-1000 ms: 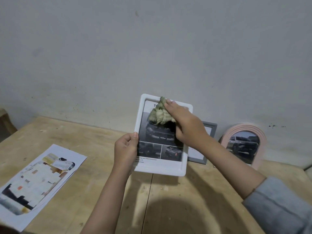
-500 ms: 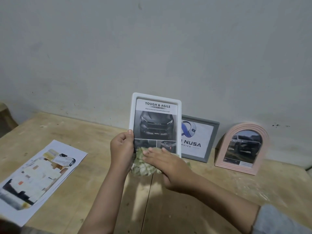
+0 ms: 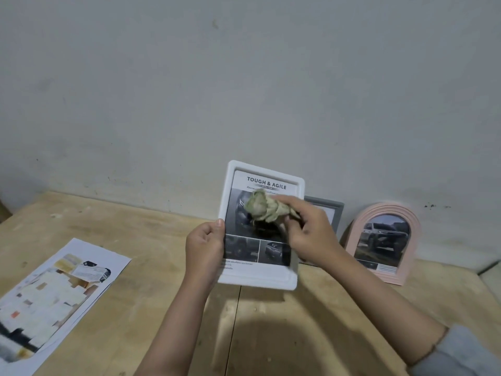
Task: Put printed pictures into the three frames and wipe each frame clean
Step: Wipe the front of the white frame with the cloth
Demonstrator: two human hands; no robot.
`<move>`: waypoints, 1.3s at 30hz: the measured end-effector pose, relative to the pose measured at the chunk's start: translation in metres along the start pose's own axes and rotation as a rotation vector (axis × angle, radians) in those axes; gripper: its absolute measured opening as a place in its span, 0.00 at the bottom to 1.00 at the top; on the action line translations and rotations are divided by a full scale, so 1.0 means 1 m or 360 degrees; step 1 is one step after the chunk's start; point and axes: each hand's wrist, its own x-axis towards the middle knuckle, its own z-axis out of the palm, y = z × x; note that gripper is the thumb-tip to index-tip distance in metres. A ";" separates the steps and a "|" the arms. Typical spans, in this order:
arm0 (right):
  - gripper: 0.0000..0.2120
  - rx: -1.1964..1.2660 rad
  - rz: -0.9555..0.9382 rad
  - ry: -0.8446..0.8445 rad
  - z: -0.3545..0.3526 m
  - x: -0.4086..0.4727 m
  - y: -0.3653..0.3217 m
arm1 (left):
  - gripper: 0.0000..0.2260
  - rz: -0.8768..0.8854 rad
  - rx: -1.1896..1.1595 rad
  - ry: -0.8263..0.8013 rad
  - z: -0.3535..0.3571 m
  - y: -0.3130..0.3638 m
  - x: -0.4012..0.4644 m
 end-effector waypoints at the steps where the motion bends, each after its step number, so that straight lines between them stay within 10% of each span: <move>1: 0.28 -0.0184 -0.0101 0.0143 0.000 0.005 0.005 | 0.16 0.0022 0.0020 -0.0002 0.001 0.000 -0.002; 8: 0.33 -0.0830 -0.0463 0.0049 0.027 0.015 0.021 | 0.15 0.0383 0.0214 -0.0171 -0.003 -0.005 -0.008; 25: 0.31 -0.0362 -0.0575 -0.0703 0.077 -0.044 -0.009 | 0.18 0.0133 -0.0123 0.0027 -0.028 0.003 0.007; 36: 0.16 0.0110 0.0188 -0.1331 0.036 -0.013 -0.033 | 0.12 0.0139 -0.0054 0.0066 -0.027 0.001 0.000; 39: 0.18 0.0159 0.0205 -0.0993 0.017 0.006 -0.033 | 0.12 0.0194 -0.0003 0.0048 -0.031 -0.003 0.001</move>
